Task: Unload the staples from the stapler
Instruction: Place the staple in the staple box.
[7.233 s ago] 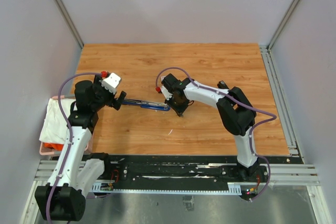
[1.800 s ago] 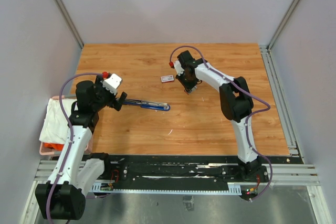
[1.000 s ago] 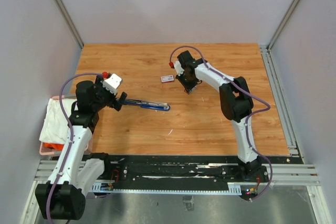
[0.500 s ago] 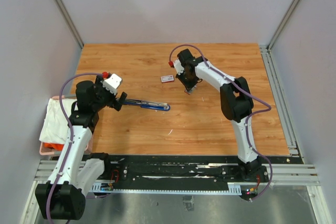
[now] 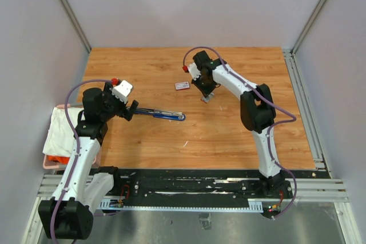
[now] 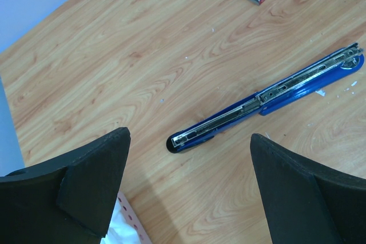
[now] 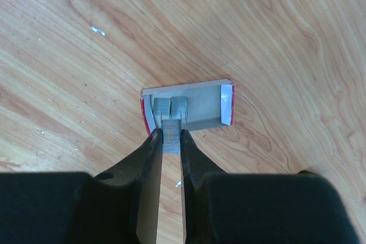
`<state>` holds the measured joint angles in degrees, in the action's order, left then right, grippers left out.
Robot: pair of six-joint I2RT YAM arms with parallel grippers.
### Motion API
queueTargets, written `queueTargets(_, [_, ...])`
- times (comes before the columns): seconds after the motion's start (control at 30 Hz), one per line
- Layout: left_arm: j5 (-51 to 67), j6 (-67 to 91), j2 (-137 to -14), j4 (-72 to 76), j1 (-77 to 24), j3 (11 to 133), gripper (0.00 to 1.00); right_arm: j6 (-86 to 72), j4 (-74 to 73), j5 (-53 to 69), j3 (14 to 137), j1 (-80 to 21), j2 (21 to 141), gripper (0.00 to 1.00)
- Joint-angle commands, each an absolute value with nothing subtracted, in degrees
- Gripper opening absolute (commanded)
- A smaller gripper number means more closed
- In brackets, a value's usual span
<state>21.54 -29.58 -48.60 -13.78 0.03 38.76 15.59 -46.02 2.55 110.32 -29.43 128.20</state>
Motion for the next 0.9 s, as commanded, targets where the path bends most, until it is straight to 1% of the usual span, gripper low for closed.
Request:
queueTargets(0.0, [22.1, -30.2, -48.9, -12.3, 0.4, 38.1, 0.98, 18.0, -49.6, 2.6, 111.8, -28.9, 130.0, 0.16])
queueTargets(0.53, [22.1, -30.3, -48.9, -12.4, 0.5, 38.1, 0.98, 18.9, -50.3, 1.2, 113.6, -30.0, 132.6, 0.16])
queueTargets(0.87, [22.2, -30.3, -49.1, -12.3, 0.4, 38.1, 0.98, 19.5, -51.4, 0.0, 115.7, -30.4, 131.9, 0.16])
